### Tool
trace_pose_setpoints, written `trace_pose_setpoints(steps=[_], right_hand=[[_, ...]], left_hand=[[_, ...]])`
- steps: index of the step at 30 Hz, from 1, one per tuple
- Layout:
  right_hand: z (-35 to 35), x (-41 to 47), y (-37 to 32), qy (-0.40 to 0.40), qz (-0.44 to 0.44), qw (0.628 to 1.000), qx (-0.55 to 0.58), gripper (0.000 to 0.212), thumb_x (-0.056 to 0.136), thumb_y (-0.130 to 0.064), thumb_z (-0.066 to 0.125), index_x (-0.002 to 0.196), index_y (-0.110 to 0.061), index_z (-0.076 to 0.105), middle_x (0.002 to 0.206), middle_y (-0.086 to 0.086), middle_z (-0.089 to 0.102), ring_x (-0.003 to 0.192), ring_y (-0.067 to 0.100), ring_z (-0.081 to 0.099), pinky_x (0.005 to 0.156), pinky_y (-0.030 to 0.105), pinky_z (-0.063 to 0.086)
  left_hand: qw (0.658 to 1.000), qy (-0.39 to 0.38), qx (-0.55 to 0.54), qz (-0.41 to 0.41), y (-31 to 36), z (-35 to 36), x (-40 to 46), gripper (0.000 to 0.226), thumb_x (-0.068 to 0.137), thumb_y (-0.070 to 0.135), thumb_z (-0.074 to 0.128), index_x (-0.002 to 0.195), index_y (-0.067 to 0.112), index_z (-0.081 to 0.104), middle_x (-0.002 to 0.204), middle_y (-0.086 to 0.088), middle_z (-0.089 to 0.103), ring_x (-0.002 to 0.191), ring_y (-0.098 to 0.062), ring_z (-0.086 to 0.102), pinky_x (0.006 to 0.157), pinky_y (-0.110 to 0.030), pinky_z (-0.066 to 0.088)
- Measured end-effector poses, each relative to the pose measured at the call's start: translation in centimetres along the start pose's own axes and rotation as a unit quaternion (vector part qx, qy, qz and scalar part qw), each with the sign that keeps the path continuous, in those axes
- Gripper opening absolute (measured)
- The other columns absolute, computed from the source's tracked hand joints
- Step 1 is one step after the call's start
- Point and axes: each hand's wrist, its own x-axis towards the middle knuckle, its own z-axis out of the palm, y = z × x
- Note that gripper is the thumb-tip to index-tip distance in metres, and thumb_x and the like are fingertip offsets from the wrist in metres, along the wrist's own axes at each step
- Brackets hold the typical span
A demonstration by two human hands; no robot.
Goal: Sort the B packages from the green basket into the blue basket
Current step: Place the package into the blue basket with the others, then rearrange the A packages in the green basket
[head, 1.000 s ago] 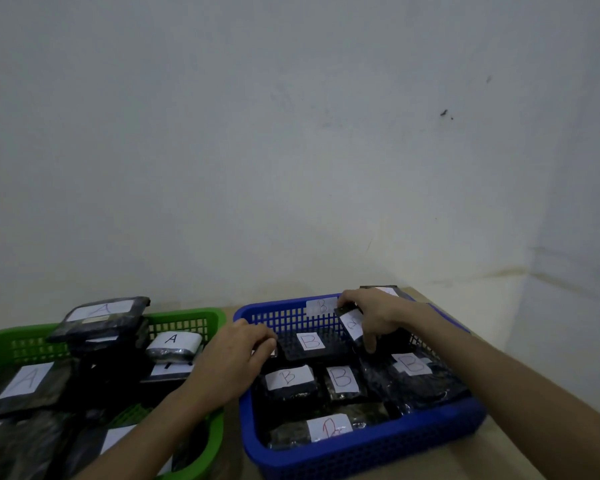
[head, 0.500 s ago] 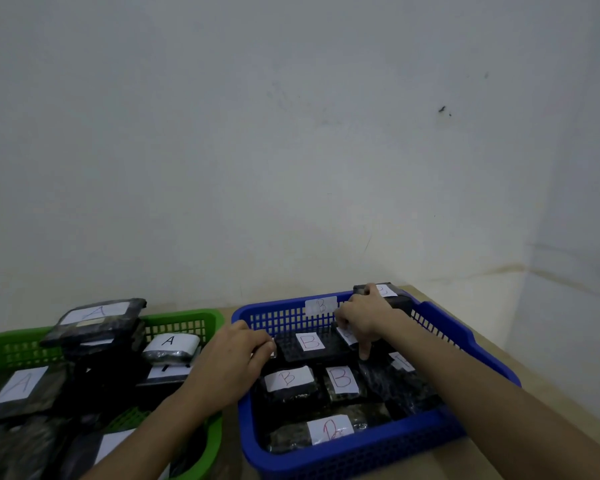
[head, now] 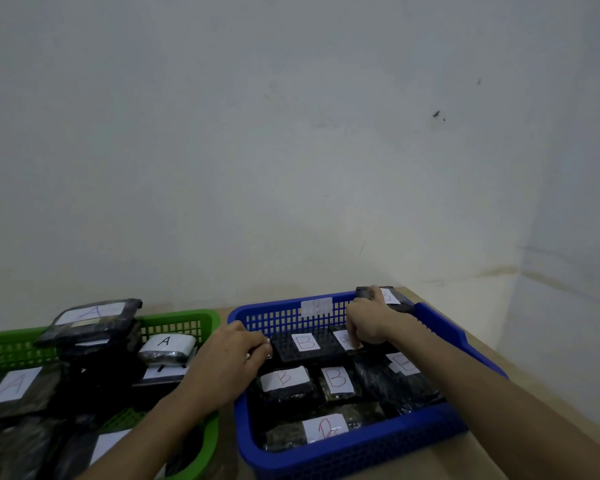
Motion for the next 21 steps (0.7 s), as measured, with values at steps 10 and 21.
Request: trace_pose_setpoints(steps=[10, 21], right_hand=[[-1.1, -1.7, -1.8, 0.125, 0.038, 0.984, 0.123, 0.031, 0.084, -0.002, 0.049, 0.099, -0.02, 0.07, 0.117, -0.001, 0.066, 0.124, 0.023, 0.047, 0.112, 0.055, -0.016], [-7.3, -3.0, -13.1, 0.232, -0.096, 0.938, 0.239, 0.033, 0.083, -0.006, 0.052, 0.111, -0.018, 0.066, 0.102, -0.002, 0.074, 0.109, 0.014, 0.061, 0.113, 0.035, 0.019]], left_hand=[[0.996, 0.046, -0.074, 0.003, 0.7, -1.7, -0.2, 0.019, 0.092, 0.017, 0.05, 0.092, 0.01, 0.068, 0.091, -0.006, 0.072, 0.08, -0.014, 0.059, 0.066, -0.016, 0.034], [0.969, 0.194, -0.101, -0.117, -6.4, -14.6, -5.2, 0.02, 0.082, -0.003, 0.059, 0.084, 0.012, 0.071, 0.077, 0.001, 0.07, 0.073, -0.011, 0.065, 0.068, -0.001, 0.043]])
